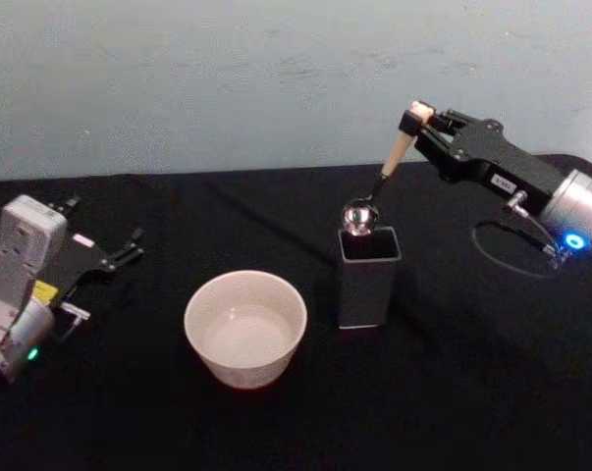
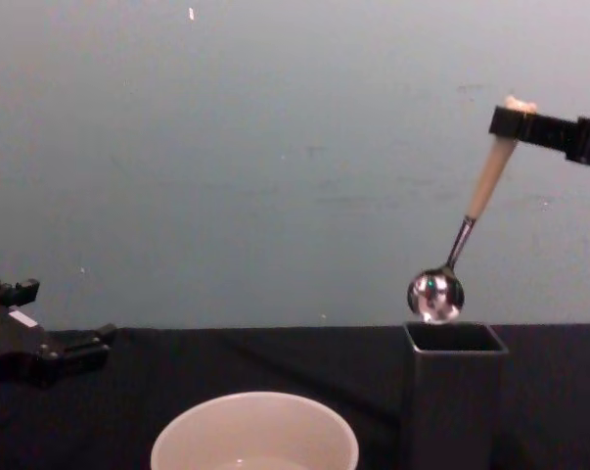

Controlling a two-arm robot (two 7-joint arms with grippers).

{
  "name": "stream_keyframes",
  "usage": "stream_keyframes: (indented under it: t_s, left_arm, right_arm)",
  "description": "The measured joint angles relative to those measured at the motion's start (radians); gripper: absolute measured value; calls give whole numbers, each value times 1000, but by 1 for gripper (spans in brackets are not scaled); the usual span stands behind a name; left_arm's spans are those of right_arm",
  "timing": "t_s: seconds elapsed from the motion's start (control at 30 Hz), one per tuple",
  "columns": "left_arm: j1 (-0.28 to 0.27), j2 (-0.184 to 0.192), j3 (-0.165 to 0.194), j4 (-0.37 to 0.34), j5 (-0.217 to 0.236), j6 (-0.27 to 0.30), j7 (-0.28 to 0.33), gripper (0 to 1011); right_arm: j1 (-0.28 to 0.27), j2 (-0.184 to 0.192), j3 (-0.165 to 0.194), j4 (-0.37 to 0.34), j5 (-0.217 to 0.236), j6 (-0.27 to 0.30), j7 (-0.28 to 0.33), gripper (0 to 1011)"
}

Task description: Pick up the stirring spoon with one hand, stir inside the cup, then place it back in its original position.

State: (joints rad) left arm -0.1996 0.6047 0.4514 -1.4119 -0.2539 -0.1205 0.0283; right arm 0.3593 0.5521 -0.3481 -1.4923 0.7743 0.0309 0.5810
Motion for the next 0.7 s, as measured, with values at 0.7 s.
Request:
stream_keyframes:
  t_s: [0.7]
  left_arm:
    - [0, 0, 0, 0, 0, 0, 0, 1001]
  right_arm:
    - [59, -57, -130, 4, -20, 16, 29, 215]
